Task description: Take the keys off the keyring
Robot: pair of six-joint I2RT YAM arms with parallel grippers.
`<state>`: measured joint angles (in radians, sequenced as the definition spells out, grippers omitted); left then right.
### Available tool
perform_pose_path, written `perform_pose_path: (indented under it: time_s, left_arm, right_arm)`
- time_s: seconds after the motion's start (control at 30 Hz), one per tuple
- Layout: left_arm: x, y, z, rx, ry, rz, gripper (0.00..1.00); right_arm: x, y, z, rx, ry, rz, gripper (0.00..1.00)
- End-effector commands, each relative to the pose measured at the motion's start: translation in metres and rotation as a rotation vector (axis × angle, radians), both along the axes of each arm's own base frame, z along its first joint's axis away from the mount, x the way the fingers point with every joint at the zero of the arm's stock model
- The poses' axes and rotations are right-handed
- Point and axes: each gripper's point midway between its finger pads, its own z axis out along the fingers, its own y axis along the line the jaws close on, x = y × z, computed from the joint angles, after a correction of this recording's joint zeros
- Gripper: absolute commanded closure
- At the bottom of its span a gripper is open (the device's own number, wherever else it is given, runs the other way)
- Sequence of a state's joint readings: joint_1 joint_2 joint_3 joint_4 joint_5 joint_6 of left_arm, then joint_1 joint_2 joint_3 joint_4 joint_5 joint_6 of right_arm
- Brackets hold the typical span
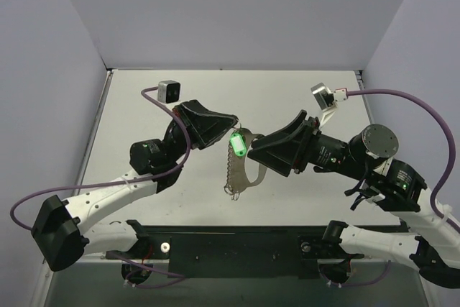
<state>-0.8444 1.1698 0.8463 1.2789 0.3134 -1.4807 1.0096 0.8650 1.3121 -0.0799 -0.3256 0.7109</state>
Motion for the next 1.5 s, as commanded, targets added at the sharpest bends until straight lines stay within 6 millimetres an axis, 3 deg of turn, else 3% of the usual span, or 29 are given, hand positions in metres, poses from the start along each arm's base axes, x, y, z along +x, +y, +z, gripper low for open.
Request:
perform_pose_path:
  time_s: [0.0,0.13,0.37,0.57,0.7,0.87,1.13,1.47]
  left_arm:
    - [-0.008,0.009,0.02,-0.116,0.011,-0.076,1.0]
    - [-0.006,0.0,0.014,-0.103,0.038,-0.106,1.0]
    - [-0.01,0.002,0.014,-0.122,0.042,-0.113,1.0]
    - [-0.009,-0.001,0.009,-0.043,0.018,-0.029,1.0]
    - [-0.007,-0.012,0.005,0.076,-0.016,0.049,1.0]
    - [-0.009,-0.008,0.007,0.077,-0.028,0.066,1.0]
    - [-0.013,-0.012,0.008,0.061,-0.032,0.037,1.0]
    - [-0.02,-0.015,0.013,0.058,-0.057,0.022,1.0]
  right_arm:
    - [-0.003,-0.002,0.012,-0.023,-0.063,0.009,0.52]
    - [0.001,-0.004,0.014,-0.042,-0.066,-0.015,0.51]
    - [0.005,-0.008,0.018,-0.053,-0.067,-0.048,0.51]
    - [-0.003,-0.019,0.038,0.043,-0.051,-0.048,0.51]
    - [-0.007,-0.026,0.044,0.071,-0.029,-0.047,0.51]
    - [-0.002,-0.036,0.044,0.086,-0.021,-0.105,0.5]
    - [0.006,-0.011,0.04,0.068,0.006,-0.067,0.51]
    - [0.012,-0.006,0.03,0.034,0.002,-0.083,0.52]
